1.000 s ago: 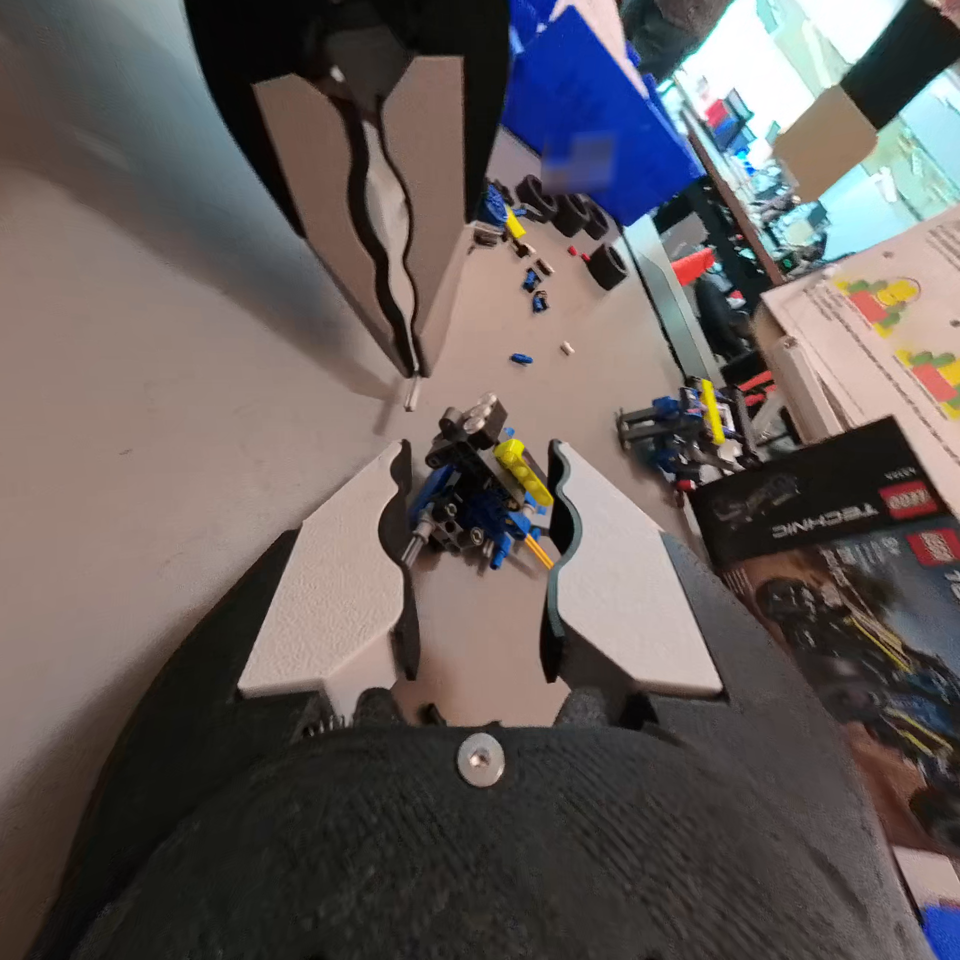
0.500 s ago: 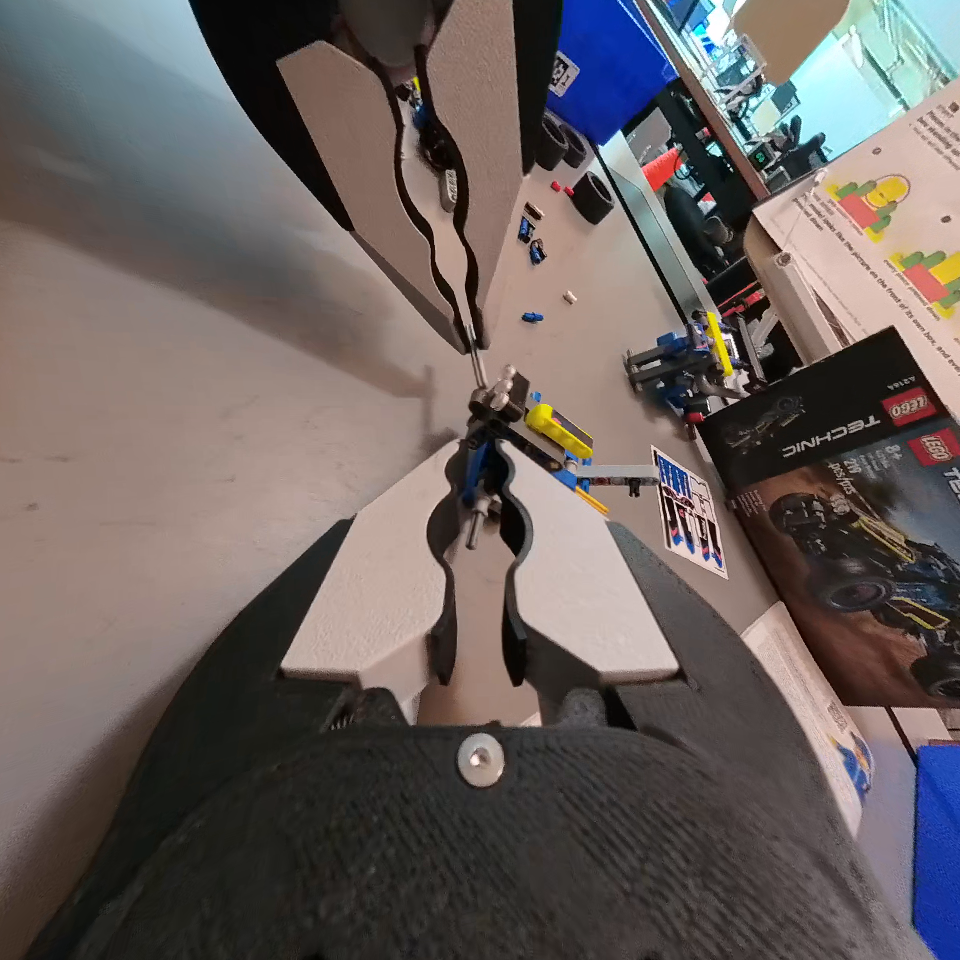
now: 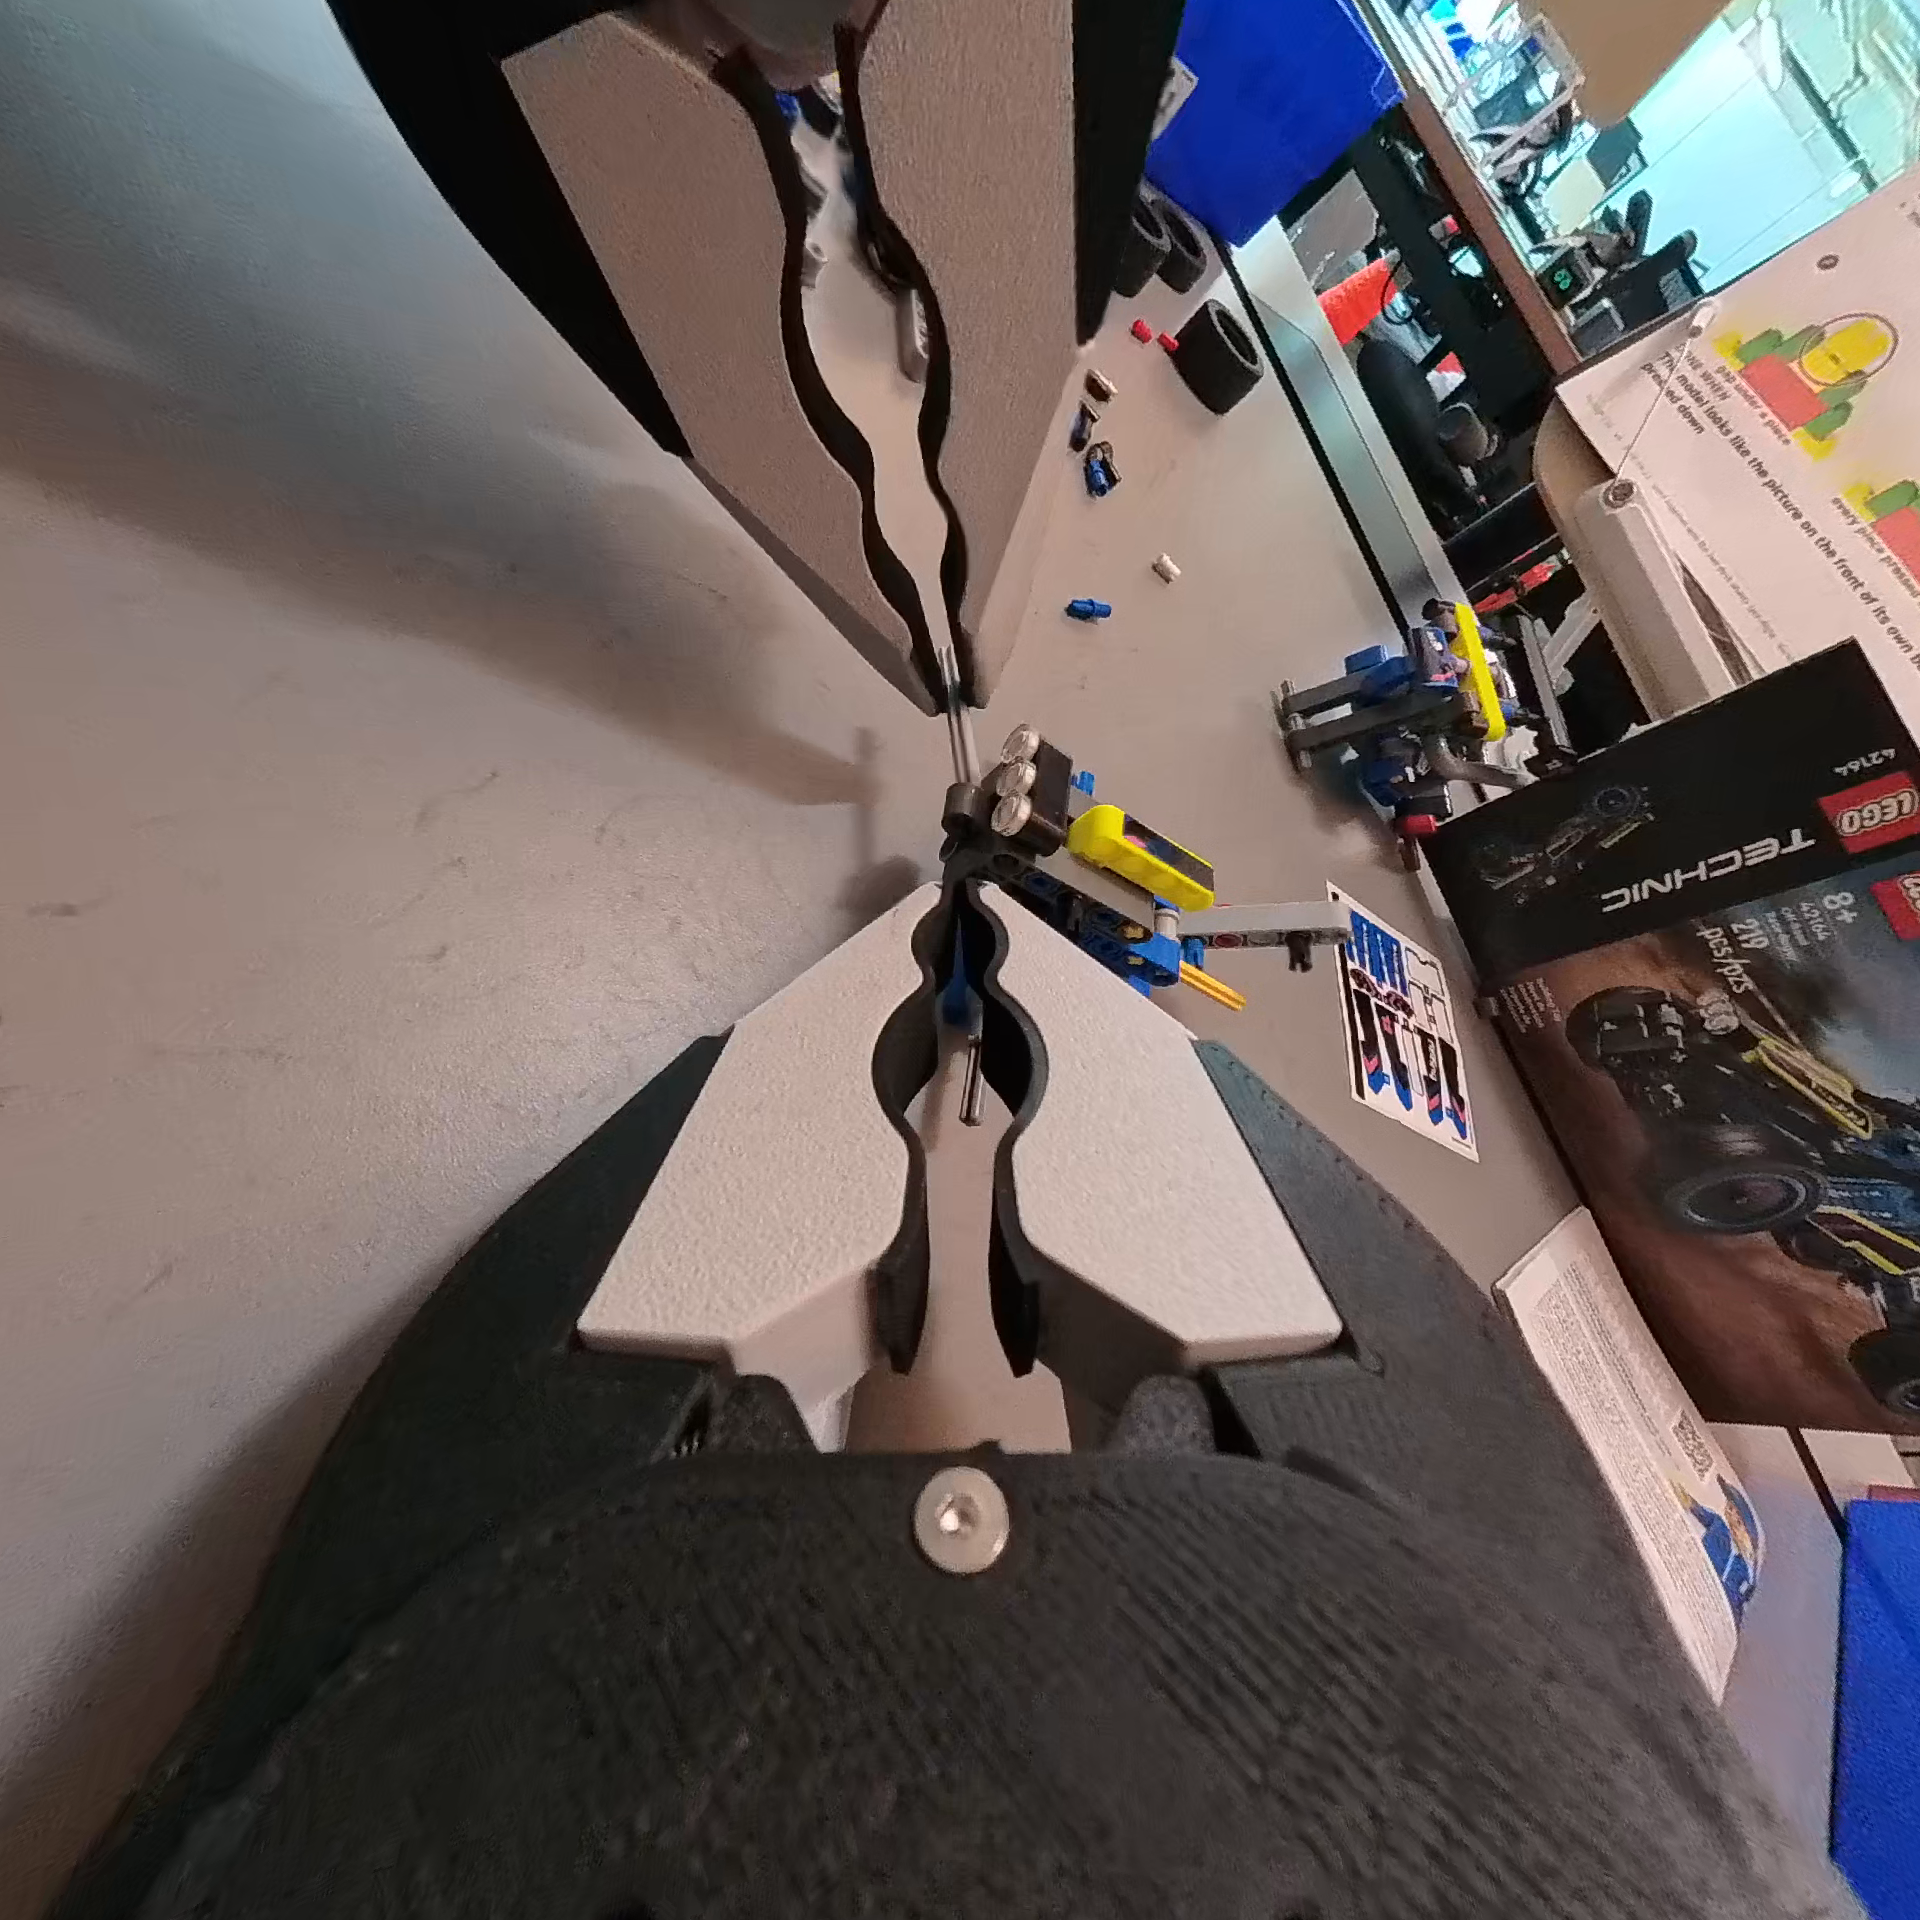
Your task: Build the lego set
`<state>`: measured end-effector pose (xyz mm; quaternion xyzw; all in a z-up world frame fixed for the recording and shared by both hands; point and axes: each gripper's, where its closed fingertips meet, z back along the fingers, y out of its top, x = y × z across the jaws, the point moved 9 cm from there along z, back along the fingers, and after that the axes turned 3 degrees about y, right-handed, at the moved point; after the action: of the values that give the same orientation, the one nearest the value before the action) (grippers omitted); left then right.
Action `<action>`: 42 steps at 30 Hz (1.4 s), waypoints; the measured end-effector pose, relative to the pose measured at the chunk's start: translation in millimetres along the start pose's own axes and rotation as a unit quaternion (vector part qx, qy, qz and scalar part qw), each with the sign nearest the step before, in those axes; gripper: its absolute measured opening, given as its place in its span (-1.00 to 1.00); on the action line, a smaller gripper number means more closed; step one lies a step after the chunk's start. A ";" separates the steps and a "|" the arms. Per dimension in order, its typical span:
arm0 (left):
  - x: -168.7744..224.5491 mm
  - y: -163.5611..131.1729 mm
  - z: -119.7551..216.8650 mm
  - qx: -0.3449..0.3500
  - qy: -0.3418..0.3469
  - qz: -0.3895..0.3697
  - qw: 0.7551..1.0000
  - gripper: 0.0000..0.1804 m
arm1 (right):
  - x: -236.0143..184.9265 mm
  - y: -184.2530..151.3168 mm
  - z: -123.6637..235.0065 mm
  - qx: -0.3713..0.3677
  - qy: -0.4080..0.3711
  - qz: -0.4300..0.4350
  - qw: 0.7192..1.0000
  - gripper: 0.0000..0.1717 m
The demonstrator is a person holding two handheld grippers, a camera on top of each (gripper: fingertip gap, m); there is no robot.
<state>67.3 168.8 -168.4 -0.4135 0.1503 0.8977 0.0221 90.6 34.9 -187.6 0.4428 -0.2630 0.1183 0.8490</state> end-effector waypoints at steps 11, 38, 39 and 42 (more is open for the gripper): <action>1.9 6.3 3.2 -0.033 0.011 -0.042 0.999 -1.00 | -0.4 0.2 0.1 0.005 -0.007 0.011 1.000 -1.00; 4.5 29.4 3.8 -0.109 0.021 0.040 0.993 -1.00 | -1.1 1.2 1.7 0.017 -0.011 0.025 0.999 -1.00; 4.5 29.5 3.7 -0.110 0.023 0.037 0.993 -0.99 | -1.1 1.2 1.5 0.016 -0.012 0.025 0.999 -1.00; 6.3 31.9 3.0 -0.119 0.041 0.004 0.992 -1.00 | -0.8 0.9 1.4 0.014 -0.013 0.025 1.000 -1.00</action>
<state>55.7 138.7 -163.3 -0.4489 0.0452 0.8917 -0.0369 89.1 34.3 -186.8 0.4499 -0.2832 0.1371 0.8358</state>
